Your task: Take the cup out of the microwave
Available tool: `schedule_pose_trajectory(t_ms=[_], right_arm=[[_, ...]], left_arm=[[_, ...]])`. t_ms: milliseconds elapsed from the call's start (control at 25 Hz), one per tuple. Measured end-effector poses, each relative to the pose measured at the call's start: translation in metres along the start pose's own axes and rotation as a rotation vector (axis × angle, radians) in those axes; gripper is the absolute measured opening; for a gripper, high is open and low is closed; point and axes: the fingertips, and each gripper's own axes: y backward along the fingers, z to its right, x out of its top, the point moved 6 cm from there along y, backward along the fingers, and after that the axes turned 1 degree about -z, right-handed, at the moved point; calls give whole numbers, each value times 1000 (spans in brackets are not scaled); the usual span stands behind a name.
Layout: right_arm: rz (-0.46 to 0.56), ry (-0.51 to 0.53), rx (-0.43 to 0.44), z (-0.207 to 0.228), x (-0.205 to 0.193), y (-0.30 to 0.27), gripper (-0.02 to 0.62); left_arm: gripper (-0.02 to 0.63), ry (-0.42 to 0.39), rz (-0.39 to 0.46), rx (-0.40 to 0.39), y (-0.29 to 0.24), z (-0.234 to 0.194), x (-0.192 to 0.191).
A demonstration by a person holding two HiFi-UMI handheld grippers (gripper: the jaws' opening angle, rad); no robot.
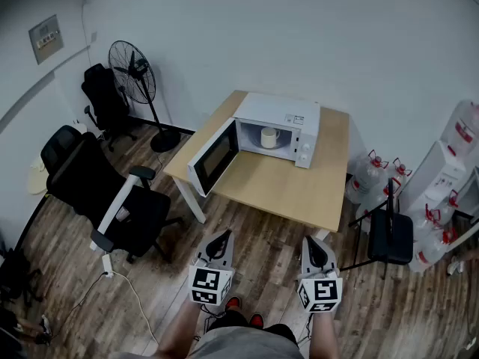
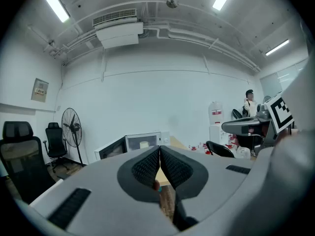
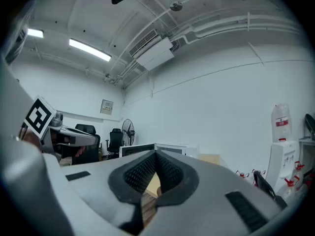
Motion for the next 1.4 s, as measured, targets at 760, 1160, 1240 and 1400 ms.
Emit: schedule_pose_trajectory(t_ms=[760, 1160, 1240, 1400], right_arm=[[-7, 1, -17, 36, -5, -88, 12], [-31, -30, -71, 66, 1, -206, 13], [-42, -36, -85, 72, 0, -228, 12], [-68, -50, -111, 83, -8, -268, 12]], left_arm=[[23, -12, -3, -29, -99, -34, 7], [23, -20, -33, -100, -225, -91, 30], [23, -17, -42, -115, -251, -102, 32], [23, -17, -51, -152, -297, -118, 33]])
